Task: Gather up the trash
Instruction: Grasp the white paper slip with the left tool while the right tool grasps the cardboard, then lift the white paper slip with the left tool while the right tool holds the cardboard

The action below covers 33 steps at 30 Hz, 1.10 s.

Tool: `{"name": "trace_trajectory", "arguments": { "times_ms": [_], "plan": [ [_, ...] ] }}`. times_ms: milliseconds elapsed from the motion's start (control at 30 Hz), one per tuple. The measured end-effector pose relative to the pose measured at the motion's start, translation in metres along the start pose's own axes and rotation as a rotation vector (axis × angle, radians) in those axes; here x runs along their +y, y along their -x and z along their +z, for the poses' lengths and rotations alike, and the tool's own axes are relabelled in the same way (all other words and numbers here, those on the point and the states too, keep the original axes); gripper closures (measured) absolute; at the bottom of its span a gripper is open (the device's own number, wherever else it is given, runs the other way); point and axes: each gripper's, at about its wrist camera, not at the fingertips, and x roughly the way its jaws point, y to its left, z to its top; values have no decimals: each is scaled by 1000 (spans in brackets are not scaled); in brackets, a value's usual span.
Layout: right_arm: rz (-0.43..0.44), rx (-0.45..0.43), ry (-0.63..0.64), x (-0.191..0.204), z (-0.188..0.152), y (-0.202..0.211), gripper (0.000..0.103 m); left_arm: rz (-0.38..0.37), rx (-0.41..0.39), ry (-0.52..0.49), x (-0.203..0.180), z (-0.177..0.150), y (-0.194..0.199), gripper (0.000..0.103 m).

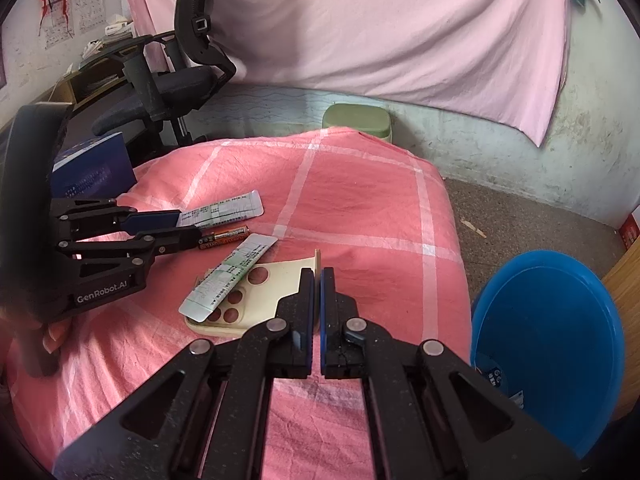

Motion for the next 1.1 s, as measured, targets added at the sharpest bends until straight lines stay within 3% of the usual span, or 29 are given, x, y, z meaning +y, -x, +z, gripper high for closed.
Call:
{"name": "trace_trajectory", "arguments": {
  "times_ms": [267,500,600,733,833,1000,1100],
  "plan": [
    [-36,-71,62,9,-3,16,83,14,-87,107,0,-14,29,84],
    [25,-27,53,4,-9,16,83,10,-79,211,-2,-26,46,84],
    [24,-29,56,4,-10,20,83,27,-61,227,-3,-29,50,84],
    [26,-56,62,6,-11,26,83,34,-96,292,-2,-36,66,84],
    [-6,-112,86,11,-13,35,83,56,-138,340,-4,-45,80,84],
    [-172,-265,226,34,-14,57,83,56,-178,356,-11,-46,91,84],
    [-161,-277,222,36,-13,59,83,31,-179,349,-14,-45,92,84]
  ]
}}
